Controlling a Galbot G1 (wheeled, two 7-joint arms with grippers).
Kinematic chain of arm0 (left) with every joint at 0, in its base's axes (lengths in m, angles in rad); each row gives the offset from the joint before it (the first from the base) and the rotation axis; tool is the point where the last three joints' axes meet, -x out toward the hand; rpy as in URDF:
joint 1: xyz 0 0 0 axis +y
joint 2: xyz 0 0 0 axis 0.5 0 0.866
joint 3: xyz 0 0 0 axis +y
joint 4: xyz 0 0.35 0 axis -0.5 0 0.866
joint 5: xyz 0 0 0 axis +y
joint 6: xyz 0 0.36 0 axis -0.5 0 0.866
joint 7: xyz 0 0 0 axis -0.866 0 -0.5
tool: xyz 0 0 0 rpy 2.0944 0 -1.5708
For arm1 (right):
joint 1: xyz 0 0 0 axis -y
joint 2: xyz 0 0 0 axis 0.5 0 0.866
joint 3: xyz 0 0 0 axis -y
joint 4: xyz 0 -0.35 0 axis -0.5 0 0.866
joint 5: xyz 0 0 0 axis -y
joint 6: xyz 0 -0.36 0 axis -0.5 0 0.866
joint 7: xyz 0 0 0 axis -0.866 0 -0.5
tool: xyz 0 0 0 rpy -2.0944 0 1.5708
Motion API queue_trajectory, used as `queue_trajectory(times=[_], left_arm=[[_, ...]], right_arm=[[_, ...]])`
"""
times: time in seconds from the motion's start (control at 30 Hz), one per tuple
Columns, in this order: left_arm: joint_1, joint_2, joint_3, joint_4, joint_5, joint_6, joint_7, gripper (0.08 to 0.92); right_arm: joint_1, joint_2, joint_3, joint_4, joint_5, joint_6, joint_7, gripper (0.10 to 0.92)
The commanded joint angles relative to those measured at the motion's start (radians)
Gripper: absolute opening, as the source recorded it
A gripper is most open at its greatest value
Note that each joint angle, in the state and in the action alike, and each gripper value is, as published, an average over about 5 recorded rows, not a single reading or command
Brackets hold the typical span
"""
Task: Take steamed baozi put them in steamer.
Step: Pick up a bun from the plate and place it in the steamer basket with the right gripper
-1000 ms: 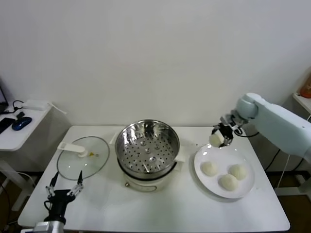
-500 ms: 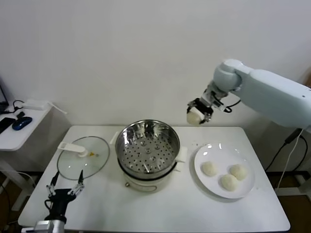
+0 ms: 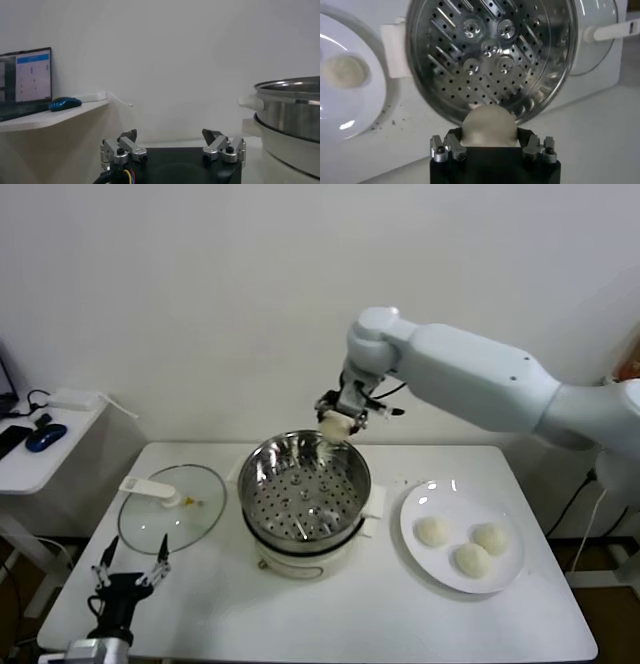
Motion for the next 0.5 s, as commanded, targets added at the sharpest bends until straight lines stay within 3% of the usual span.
queue_trajectory(times=[0.03,0.27,0.5], left_arm=[[0.004,0.003,-0.002,-0.001,-0.014,0.001,-0.004,0.823],[0.007,0.004,-0.005,-0.001,-0.019,0.001,-0.008,0.823],[0.008,0.005,-0.007,0.003,-0.021,0.001,-0.012,0.823]], right_arm=[[-0.105,0.140,0.036,-0.088,-0.208,0.105,0.012,0.712],[-0.169,0.155,0.065,-0.113,-0.327,0.153,0.028,0.712],[-0.200,0.153,0.072,-0.111,-0.353,0.161,0.031,0.712]])
